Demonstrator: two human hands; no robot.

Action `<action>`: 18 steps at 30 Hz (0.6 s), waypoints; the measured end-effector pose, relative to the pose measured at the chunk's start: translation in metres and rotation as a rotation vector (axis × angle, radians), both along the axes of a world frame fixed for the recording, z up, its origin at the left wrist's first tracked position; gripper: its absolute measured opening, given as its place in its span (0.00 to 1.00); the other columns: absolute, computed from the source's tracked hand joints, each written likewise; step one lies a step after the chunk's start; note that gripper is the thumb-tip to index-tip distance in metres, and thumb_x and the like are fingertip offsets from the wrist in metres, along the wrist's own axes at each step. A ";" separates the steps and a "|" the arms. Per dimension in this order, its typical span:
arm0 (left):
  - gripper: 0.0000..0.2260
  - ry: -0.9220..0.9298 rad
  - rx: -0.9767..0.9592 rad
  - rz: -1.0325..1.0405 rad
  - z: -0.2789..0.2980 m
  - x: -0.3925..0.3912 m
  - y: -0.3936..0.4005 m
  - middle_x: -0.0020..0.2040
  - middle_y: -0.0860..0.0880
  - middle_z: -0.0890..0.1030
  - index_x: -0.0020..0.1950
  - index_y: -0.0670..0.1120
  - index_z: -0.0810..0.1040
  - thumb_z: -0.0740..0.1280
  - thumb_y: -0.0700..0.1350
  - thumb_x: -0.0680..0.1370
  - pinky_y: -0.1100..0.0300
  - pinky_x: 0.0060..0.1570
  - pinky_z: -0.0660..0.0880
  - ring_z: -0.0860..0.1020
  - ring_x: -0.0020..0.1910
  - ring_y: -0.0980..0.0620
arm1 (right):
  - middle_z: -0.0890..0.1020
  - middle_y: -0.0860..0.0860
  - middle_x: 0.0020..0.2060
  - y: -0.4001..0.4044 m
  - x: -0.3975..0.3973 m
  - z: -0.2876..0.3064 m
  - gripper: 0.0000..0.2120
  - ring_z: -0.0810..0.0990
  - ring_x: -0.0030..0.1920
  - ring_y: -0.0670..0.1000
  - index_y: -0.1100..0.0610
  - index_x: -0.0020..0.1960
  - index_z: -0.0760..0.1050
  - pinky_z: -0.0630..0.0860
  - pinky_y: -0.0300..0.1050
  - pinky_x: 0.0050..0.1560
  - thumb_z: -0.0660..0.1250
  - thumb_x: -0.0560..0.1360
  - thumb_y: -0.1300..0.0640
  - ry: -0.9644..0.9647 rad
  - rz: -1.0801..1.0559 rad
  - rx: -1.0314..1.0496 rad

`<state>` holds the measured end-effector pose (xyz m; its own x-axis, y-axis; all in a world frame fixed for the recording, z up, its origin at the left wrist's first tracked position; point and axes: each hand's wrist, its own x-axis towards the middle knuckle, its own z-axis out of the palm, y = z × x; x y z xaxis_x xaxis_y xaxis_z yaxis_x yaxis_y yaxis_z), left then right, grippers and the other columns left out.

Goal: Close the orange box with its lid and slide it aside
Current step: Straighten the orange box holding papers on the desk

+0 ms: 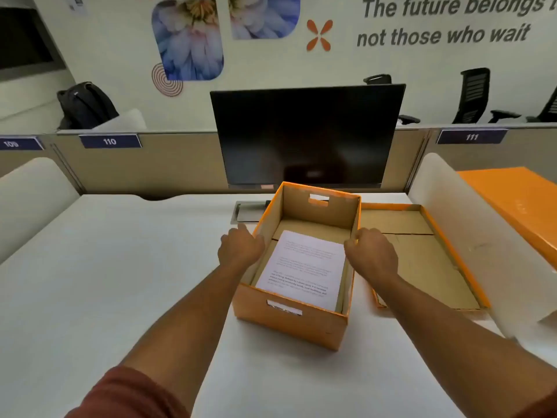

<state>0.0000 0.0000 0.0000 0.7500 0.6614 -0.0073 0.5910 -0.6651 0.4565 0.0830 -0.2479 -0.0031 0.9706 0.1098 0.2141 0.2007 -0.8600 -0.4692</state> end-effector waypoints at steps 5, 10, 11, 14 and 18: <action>0.16 0.021 -0.259 0.108 -0.007 -0.011 -0.004 0.54 0.42 0.82 0.56 0.40 0.78 0.61 0.50 0.77 0.54 0.43 0.72 0.79 0.48 0.43 | 0.79 0.55 0.40 -0.010 -0.008 -0.020 0.11 0.78 0.40 0.57 0.59 0.48 0.73 0.71 0.47 0.36 0.62 0.76 0.51 0.070 0.037 0.089; 0.09 -0.001 -0.168 0.121 -0.007 -0.029 -0.012 0.44 0.44 0.79 0.48 0.41 0.79 0.61 0.43 0.77 0.55 0.41 0.73 0.77 0.42 0.44 | 0.80 0.60 0.38 -0.013 -0.005 -0.026 0.06 0.76 0.37 0.58 0.61 0.45 0.73 0.65 0.45 0.32 0.64 0.74 0.57 0.127 0.068 0.140; 0.08 -0.016 -0.146 0.115 -0.008 -0.035 -0.013 0.43 0.44 0.79 0.47 0.41 0.79 0.61 0.42 0.77 0.56 0.40 0.72 0.77 0.41 0.44 | 0.80 0.60 0.37 -0.013 -0.006 -0.027 0.08 0.76 0.35 0.57 0.63 0.42 0.75 0.64 0.44 0.31 0.64 0.74 0.58 0.127 0.068 0.157; 0.07 -0.069 -0.111 0.121 -0.010 -0.056 -0.015 0.40 0.45 0.77 0.41 0.42 0.75 0.60 0.41 0.77 0.56 0.37 0.70 0.76 0.39 0.44 | 0.76 0.57 0.29 -0.012 -0.016 -0.028 0.11 0.70 0.28 0.52 0.63 0.34 0.73 0.62 0.43 0.27 0.66 0.73 0.59 0.107 0.087 0.190; 0.08 -0.125 -0.111 0.167 -0.011 -0.088 -0.014 0.44 0.43 0.80 0.42 0.42 0.76 0.59 0.40 0.78 0.55 0.41 0.73 0.77 0.42 0.43 | 0.74 0.56 0.29 -0.004 -0.034 -0.024 0.11 0.70 0.29 0.55 0.61 0.33 0.71 0.62 0.43 0.28 0.64 0.73 0.59 0.060 0.144 0.143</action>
<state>-0.0875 -0.0143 -0.0113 0.6297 0.7769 -0.0009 0.6228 -0.5041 0.5984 0.0489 -0.2518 -0.0269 0.9585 0.2213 0.1798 0.2851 -0.7483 -0.5990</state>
